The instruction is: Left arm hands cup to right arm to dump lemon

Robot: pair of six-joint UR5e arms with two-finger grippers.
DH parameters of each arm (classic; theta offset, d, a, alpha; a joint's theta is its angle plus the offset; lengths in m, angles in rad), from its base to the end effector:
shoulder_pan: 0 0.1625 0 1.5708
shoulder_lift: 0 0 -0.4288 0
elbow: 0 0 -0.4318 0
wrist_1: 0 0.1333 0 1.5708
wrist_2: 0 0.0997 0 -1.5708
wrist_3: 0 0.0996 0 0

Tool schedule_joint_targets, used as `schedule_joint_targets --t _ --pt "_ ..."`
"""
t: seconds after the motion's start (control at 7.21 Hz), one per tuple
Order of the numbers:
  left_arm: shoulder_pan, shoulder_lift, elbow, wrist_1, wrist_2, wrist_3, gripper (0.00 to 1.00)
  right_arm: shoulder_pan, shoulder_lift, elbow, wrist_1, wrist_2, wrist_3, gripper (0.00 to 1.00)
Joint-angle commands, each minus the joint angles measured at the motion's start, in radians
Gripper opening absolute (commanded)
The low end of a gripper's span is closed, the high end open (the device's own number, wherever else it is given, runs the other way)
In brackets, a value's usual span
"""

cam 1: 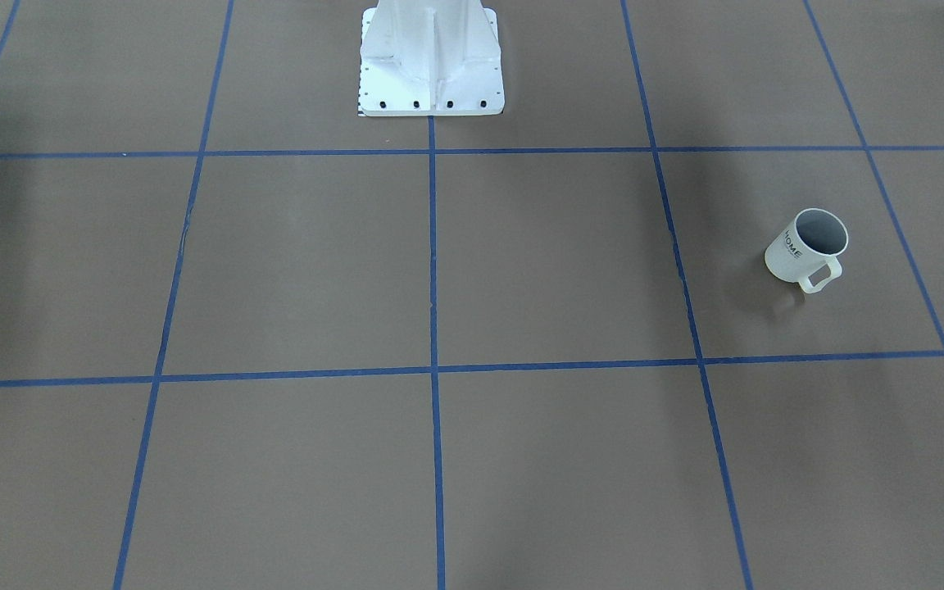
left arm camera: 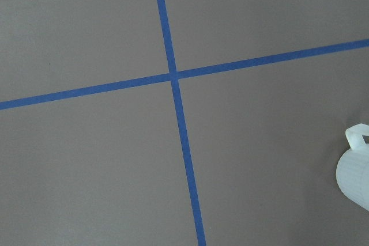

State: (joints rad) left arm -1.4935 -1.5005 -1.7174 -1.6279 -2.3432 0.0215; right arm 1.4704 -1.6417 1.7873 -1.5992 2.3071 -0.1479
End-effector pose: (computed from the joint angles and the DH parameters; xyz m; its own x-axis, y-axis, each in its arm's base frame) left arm -0.0243 -0.5121 0.6148 0.7051 0.1691 -0.6886 -0.0917 0.9847 0.1479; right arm 0.0155 -0.5086 0.5892 0.7067 -0.2963 0.6424 0.2059 0.9549 0.2139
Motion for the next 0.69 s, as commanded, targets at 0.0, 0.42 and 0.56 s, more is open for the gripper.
schedule_joint_targets --t 0.0,0.42,0.56 --pt "-0.002 0.006 -0.014 -0.001 0.002 0.002 1.00 0.011 -0.006 0.030 0.001 0.006 0.001 1.00" --pt "-0.039 0.017 -0.016 0.005 0.001 0.002 1.00 0.014 0.011 0.027 0.001 0.002 0.002 1.00" --pt "-0.036 0.011 -0.007 0.003 0.004 0.000 1.00 0.028 -0.001 0.035 0.002 0.012 -0.001 1.00"
